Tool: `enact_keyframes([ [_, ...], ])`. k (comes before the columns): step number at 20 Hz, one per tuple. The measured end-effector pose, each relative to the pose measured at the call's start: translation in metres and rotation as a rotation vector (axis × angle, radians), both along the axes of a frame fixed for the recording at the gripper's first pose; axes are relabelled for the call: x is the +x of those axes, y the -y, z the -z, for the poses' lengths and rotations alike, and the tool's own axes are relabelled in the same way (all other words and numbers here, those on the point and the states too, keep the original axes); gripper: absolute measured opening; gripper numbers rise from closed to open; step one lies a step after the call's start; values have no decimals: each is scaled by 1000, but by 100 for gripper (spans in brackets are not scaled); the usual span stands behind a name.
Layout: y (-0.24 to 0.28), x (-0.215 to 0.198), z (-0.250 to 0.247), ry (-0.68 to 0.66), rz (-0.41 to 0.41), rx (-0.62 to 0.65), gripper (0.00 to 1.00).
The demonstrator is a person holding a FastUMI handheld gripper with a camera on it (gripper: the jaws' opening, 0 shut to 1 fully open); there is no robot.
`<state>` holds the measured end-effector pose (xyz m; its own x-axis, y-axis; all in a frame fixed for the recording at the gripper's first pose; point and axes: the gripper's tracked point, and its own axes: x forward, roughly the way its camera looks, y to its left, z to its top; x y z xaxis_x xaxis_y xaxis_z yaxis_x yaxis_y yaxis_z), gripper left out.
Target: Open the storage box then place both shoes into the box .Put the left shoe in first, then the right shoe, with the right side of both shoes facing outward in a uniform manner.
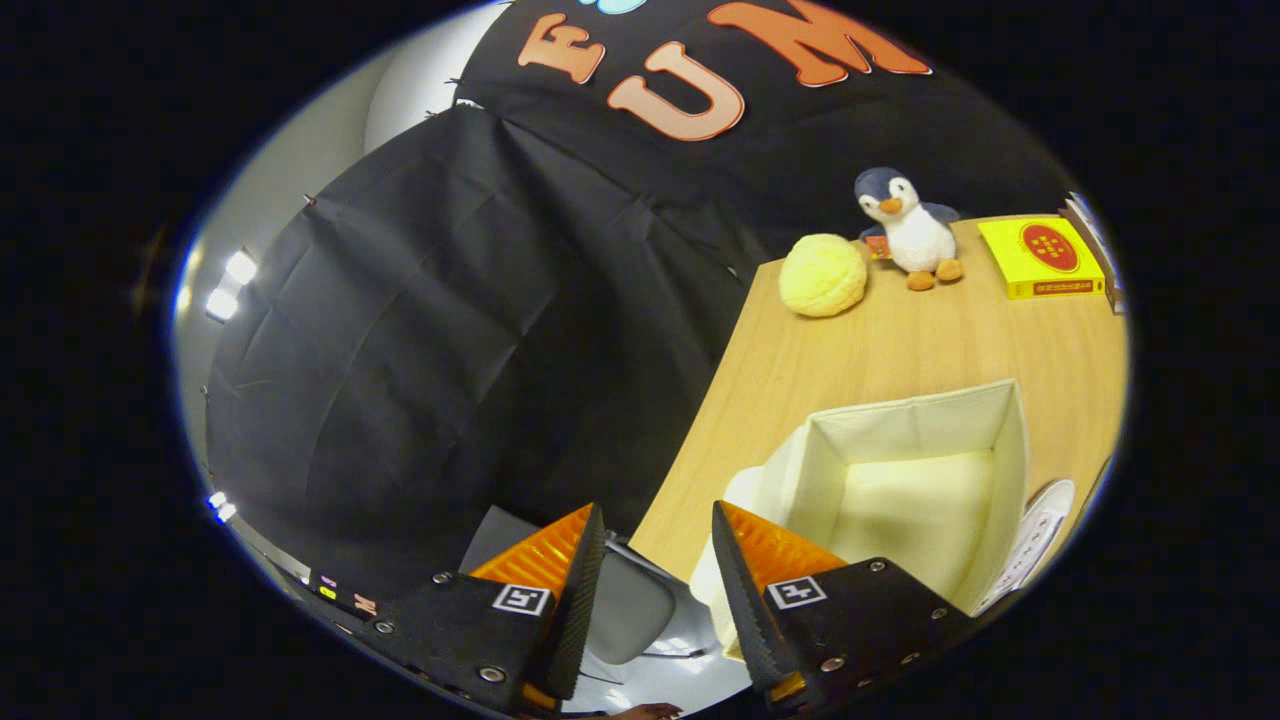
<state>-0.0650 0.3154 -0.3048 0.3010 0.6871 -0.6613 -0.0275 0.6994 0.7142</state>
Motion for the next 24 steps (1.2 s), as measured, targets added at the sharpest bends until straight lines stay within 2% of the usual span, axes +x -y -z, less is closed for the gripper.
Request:
enact_keyframes([
  [1, 16, -1, 5, 9, 5, -31, 67],
  [2, 34, -2, 11, 20, 17, -68, 76],
  [4, 68, -5, 22, 40, 35, -138, 86],
  [10, 173, -36, 57, 40, 63, -365, 89],
  [15, 236, -81, 96, -31, 66, -507, 88],
  [19, 259, -119, 121, -94, 49, -567, 85],
  [24, 265, -159, 147, -150, 2, -590, 79],
])
